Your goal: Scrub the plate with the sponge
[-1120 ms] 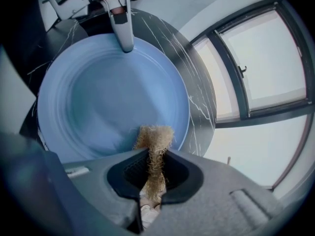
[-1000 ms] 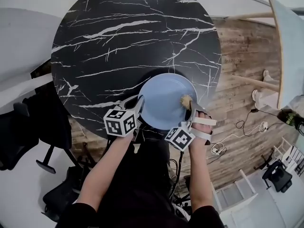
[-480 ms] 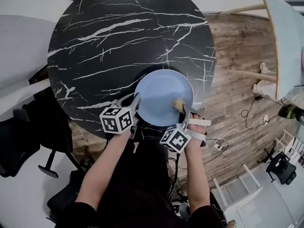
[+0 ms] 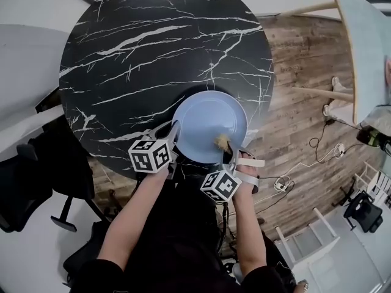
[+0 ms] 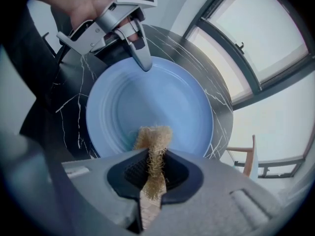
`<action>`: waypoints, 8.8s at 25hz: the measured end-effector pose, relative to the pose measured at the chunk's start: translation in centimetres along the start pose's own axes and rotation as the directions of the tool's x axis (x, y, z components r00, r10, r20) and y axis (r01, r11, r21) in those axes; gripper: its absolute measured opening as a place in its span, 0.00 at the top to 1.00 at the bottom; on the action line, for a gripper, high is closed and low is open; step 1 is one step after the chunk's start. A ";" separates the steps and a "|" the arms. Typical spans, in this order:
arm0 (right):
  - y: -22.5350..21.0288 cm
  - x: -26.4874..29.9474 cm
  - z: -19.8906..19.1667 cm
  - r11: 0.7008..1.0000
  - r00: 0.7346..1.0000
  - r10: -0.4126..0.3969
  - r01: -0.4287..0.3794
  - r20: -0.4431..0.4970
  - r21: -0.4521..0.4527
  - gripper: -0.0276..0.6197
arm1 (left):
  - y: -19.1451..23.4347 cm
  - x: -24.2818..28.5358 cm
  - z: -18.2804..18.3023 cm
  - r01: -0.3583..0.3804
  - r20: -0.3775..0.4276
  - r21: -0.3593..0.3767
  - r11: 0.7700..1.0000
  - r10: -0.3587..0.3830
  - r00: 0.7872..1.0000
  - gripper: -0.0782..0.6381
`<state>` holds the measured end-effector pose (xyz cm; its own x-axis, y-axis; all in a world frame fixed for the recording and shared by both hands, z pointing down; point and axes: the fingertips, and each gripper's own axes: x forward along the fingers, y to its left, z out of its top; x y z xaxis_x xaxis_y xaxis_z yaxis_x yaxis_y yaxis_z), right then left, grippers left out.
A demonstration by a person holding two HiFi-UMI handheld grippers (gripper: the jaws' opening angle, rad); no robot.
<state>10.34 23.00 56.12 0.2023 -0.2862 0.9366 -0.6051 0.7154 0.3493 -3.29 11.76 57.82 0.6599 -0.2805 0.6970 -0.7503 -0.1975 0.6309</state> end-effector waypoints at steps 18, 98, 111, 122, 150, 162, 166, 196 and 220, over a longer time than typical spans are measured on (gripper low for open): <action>4.9 -0.9 2.7 0.985 0.986 0.147 -0.154 0.076 0.085 0.89 | 0.0 -0.1 -0.3 0.024 0.005 -0.016 1.000 -0.024 1.000 0.86; -9.7 5.3 11.4 0.995 0.965 0.069 -0.047 0.254 -0.091 0.89 | -0.2 -0.2 -0.6 -0.014 0.014 -0.025 1.000 0.015 1.000 0.87; -6.5 4.1 11.2 0.989 0.963 0.047 -0.008 0.265 -0.145 0.90 | 0.0 -0.2 -0.6 -0.016 0.019 -0.069 0.997 0.018 1.000 0.86; -1.2 2.1 10.1 0.981 0.959 0.109 -0.062 0.261 -0.182 0.90 | -0.1 -0.2 -0.6 -0.005 0.026 -0.073 0.997 0.007 1.000 0.86; 6.6 -0.7 5.1 0.915 0.927 0.275 -0.170 0.257 -0.366 0.90 | -0.3 -0.2 -0.6 0.002 0.002 0.008 1.000 -0.002 1.000 0.87; 4.7 -0.2 5.9 0.873 0.898 0.385 -0.280 0.212 -0.400 0.89 | -0.3 -0.2 -0.8 -0.005 -0.030 0.026 1.000 0.006 1.000 0.87; 2.4 0.7 7.0 0.873 0.895 0.389 -0.284 0.216 -0.398 0.89 | -0.3 -0.2 -0.8 -0.010 -0.036 0.025 1.000 0.011 0.999 0.87; -10.0 5.5 11.1 0.948 0.948 0.156 -0.065 0.278 -0.310 0.89 | -0.2 -0.3 -0.9 -0.029 -0.009 -0.026 0.999 0.028 1.000 0.87; 2.9 0.3 4.2 0.941 0.940 0.248 -0.177 0.235 -0.287 0.90 | -0.1 -0.3 -0.9 -0.032 0.007 -0.045 0.998 0.032 0.999 0.87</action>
<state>5.39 22.27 57.24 -0.1411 -0.2415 0.9601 -0.3842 0.9071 0.1717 -3.40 12.69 57.88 0.6349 -0.2928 0.7149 -0.7686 -0.1464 0.6227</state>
